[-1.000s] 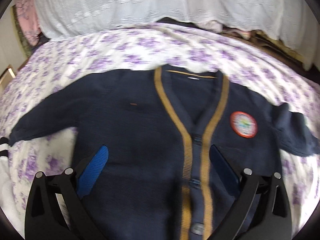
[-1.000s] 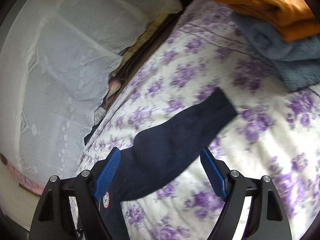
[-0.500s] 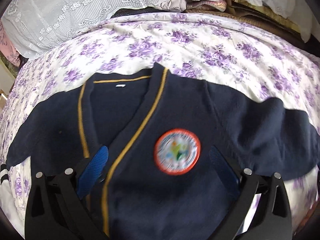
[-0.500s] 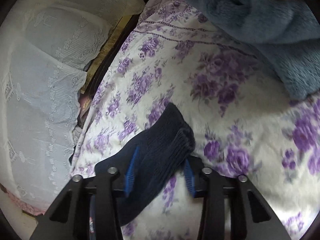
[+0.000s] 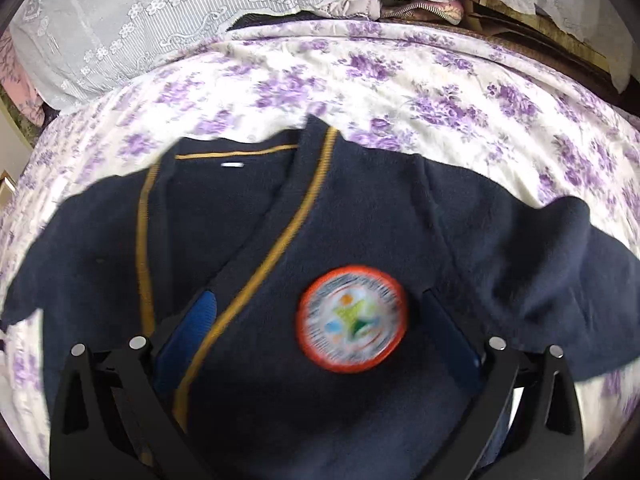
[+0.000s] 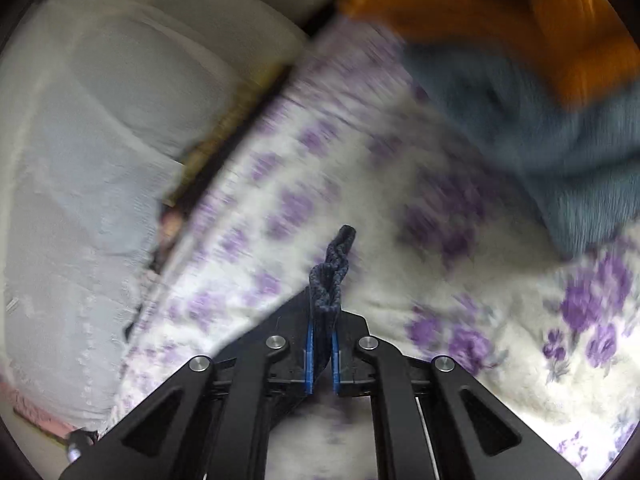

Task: Fold small clothes
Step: 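Grasp the cuff of the cardigan sleeve with the right gripper, then carry the sleeve across the cardigan front with the right gripper and release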

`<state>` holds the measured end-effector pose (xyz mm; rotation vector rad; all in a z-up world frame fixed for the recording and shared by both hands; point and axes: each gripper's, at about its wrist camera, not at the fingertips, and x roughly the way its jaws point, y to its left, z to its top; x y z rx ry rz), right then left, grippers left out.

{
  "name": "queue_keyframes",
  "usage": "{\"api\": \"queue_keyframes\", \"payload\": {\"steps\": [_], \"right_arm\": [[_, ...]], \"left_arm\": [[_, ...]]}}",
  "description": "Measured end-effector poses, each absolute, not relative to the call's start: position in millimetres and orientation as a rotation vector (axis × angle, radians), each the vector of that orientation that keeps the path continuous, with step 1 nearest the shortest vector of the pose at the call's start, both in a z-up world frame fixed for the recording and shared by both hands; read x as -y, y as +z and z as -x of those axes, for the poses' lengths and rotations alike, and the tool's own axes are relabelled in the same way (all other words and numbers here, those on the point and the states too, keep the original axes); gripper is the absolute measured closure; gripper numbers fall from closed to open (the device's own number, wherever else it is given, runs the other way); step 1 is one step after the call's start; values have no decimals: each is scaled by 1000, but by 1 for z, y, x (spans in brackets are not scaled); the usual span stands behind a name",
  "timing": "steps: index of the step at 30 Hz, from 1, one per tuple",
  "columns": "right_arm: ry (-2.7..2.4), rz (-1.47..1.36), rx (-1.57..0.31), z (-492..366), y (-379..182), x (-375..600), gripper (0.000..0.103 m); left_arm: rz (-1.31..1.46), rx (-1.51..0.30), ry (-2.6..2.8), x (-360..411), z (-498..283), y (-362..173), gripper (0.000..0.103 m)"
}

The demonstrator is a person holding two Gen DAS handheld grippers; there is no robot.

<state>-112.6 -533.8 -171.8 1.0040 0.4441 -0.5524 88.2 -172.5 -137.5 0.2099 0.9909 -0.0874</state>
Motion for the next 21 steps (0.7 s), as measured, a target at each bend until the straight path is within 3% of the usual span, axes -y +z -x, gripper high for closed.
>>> {"api": "queue_keyframes", "payload": {"steps": [2,13,21], "right_arm": [[-546,-1091,-468,113,-191,543,97],[-538,-883,-387,115,-147,515,97],[-490,-804,-395,112,-130,487,97]], "left_arm": [[-259,-967,-80,158,-81,-130,4],[-389,-881,94,27,-79,-118,4],[-96,-936,130,-64,-109,-146,4]]}}
